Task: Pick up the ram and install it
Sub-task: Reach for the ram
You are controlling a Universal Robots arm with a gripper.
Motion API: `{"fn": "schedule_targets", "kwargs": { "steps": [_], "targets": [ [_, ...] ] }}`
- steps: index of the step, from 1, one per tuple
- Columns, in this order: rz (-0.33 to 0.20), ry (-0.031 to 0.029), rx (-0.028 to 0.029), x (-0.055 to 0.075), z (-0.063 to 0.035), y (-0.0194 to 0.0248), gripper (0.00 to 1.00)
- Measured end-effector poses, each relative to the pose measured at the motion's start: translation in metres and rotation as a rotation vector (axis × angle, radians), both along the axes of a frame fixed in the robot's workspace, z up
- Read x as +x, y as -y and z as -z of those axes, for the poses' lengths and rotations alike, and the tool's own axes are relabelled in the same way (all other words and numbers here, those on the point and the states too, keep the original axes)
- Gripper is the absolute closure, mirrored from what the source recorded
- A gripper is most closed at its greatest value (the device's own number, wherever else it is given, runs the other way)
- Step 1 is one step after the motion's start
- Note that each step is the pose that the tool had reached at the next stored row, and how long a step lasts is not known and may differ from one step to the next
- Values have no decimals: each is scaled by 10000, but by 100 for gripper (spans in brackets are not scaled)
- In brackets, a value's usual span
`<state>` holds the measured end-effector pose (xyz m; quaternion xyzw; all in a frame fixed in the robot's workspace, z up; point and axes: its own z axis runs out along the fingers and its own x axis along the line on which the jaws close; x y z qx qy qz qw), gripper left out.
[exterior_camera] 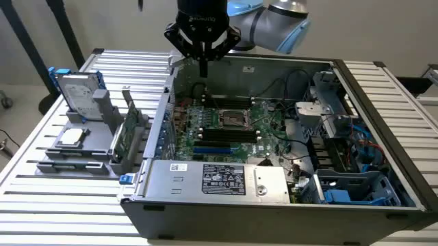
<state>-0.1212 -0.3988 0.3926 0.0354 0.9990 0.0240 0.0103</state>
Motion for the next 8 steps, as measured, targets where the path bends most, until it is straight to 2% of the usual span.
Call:
{"fn": "schedule_targets", "kwargs": {
  "steps": [8],
  "targets": [
    [0,1,0,0,0,0,89]
  ]
}}
